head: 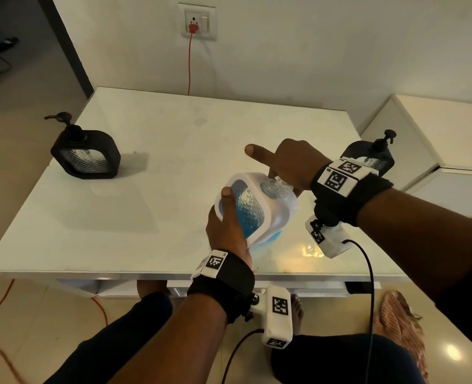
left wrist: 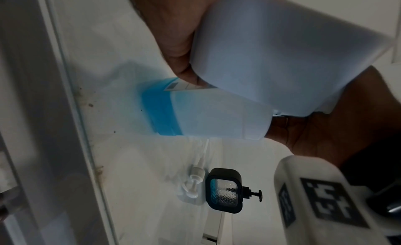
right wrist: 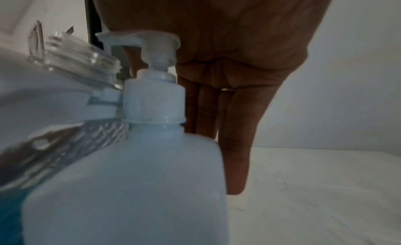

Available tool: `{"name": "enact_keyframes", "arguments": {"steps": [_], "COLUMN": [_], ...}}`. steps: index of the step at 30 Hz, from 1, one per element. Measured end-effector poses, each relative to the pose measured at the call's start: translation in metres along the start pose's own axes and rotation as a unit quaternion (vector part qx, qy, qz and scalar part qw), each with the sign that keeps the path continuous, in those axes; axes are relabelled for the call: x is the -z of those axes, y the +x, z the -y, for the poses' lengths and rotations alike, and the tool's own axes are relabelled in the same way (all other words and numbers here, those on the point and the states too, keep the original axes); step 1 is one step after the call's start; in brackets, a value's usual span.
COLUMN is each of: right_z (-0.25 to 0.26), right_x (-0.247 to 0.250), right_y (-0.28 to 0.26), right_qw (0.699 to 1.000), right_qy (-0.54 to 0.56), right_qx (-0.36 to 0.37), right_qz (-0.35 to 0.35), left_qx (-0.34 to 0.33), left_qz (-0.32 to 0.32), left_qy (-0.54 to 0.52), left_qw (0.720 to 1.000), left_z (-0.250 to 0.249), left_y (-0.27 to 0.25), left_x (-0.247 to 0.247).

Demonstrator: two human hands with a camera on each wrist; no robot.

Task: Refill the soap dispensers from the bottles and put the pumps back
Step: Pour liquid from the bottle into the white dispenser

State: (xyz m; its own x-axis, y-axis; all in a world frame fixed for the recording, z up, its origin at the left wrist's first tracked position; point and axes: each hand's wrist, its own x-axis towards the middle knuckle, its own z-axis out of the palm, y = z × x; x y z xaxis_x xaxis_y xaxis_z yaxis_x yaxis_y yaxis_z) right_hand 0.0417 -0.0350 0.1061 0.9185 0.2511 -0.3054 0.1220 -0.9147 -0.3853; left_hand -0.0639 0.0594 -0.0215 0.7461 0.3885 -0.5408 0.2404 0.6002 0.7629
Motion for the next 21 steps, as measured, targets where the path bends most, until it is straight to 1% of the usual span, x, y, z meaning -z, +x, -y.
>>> {"name": "enact_keyframes", "arguments": {"steps": [4, 8, 15, 21], "right_z": [0.0006, 0.004, 0.0016, 0.0024], "right_x": [-0.0002, -0.0002, -0.0006, -0.0049], "right_y": [0.001, 0.0012, 0.002, 0.0013], "right_qw": [1.0, 0.999, 1.0, 0.998], "right_qy": [-0.018, -0.028, 0.0, -0.031], "right_qx": [-0.004, 0.001, 0.002, 0.014], "right_qz": [-0.015, -0.02, -0.005, -0.048], "left_qx": [0.018, 0.006, 0.017, 0.017], "left_qz": [-0.001, 0.001, -0.001, -0.008], "left_qy": [-0.021, -0.015, -0.015, -0.014], "left_qw": [1.0, 1.0, 1.0, 1.0], "left_z": [-0.0011, -0.0011, 0.0001, 0.0012], "left_y": [-0.0003, 0.0015, 0.0007, 0.0034], "left_x": [0.0005, 0.0016, 0.0004, 0.0021]}}
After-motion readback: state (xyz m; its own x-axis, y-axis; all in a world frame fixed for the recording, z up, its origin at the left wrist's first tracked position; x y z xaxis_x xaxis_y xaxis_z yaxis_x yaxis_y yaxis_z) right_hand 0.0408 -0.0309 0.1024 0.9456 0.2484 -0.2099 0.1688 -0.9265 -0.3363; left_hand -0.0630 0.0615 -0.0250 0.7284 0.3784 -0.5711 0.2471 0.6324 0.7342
